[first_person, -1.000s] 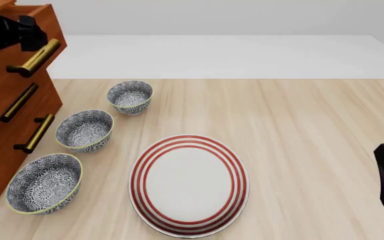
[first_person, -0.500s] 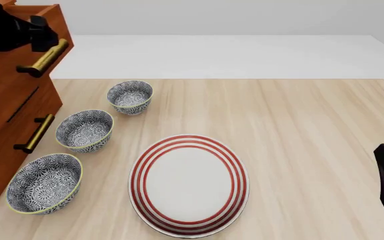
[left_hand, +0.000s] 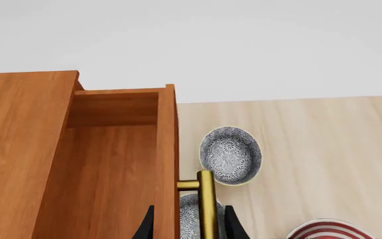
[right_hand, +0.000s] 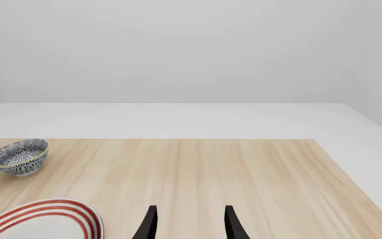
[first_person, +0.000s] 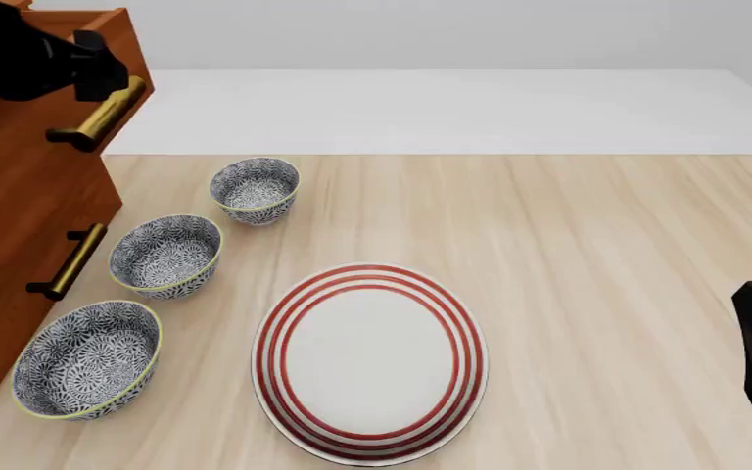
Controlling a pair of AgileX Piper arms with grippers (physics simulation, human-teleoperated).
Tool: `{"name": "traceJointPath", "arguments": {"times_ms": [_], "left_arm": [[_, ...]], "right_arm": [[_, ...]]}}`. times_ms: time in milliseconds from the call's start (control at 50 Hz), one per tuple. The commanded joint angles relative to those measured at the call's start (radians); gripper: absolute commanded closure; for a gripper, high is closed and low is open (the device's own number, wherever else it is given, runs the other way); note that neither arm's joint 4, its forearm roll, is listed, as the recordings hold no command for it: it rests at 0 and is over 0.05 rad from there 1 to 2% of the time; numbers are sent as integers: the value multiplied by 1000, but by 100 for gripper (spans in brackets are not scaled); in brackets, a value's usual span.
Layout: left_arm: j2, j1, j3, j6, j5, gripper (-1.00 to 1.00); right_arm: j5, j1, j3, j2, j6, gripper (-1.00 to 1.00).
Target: Open the top drawer of the cabinet.
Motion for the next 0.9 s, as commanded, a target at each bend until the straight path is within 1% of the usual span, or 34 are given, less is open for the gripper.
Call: {"name": "traceJointPath", "arguments": {"times_ms": [20,480,900], "left_arm": [[53,-43,35,32,10,-100],[71,-84,51,32,2,-100],[71,-114,60,54,11,-100]], "right_arm": [[0,0,0,0,0,-100],[0,0,0,0,0,-100],[0,0,0,0,0,-100]]}}
